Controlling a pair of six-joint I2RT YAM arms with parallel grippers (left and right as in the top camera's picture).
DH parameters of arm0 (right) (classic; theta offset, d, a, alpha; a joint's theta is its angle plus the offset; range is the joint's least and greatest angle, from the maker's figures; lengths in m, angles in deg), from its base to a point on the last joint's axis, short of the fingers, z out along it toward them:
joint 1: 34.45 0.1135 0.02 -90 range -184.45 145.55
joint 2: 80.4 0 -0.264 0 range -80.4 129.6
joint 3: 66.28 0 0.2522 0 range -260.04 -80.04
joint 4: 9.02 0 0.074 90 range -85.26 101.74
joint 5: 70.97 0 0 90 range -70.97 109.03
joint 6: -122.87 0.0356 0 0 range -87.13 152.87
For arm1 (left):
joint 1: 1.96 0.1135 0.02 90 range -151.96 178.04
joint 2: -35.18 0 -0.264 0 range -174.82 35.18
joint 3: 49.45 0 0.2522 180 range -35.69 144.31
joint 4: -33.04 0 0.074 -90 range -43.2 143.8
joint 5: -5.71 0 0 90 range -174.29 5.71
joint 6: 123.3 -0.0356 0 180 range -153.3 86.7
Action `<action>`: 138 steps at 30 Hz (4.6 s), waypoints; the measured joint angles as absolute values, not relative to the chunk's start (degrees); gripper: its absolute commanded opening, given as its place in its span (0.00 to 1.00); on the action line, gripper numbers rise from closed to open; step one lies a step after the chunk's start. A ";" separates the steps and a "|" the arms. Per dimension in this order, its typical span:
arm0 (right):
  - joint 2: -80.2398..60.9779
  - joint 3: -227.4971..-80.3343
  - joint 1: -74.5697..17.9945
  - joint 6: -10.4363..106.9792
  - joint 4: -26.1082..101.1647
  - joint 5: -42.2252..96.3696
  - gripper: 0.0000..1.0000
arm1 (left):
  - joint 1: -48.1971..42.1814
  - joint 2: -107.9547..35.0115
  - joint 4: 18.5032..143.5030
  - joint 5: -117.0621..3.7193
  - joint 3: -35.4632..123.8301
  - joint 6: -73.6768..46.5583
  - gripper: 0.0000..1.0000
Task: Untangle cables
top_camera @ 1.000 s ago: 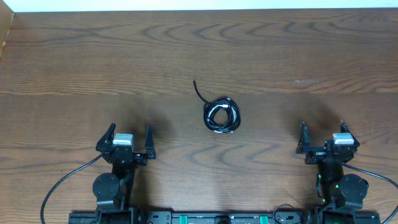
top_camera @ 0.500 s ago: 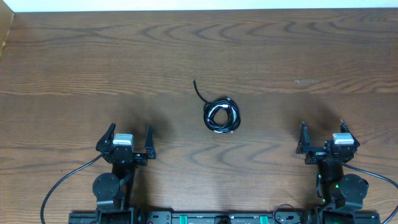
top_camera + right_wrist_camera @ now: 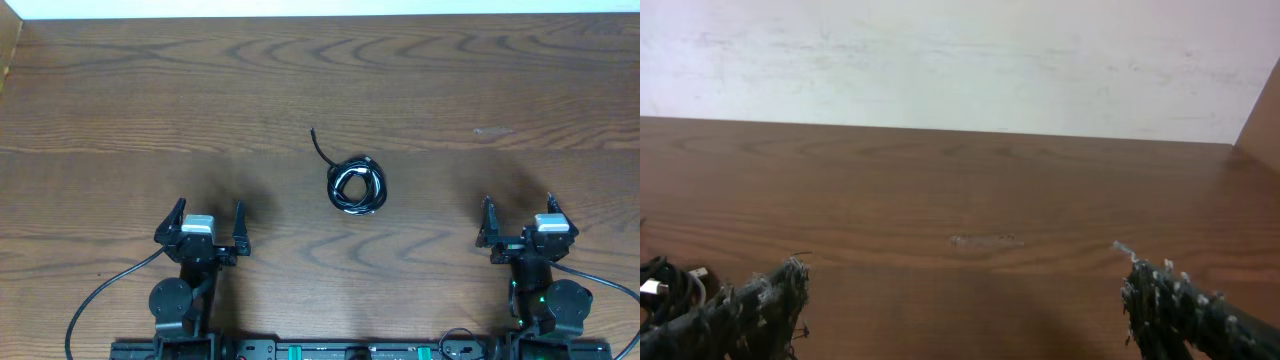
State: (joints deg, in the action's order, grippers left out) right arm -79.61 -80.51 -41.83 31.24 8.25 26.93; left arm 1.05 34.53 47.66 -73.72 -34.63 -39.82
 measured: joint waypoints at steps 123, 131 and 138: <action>-64.17 -96.77 -41.83 38.06 19.03 44.70 0.99 | -0.37 -1.10 68.14 -61.52 1.76 -34.16 0.99; -44.24 -115.90 -41.83 34.00 32.86 46.49 0.99 | -6.60 -17.90 82.02 -60.32 22.96 -34.84 0.99; -25.93 -131.65 -41.83 28.62 46.59 46.93 0.99 | -13.79 -36.59 92.23 -60.15 38.17 -35.25 0.99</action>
State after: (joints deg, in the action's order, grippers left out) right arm -25.93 -131.65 -41.83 28.62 46.59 46.93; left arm -13.79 -36.59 92.23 -60.15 38.17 -35.25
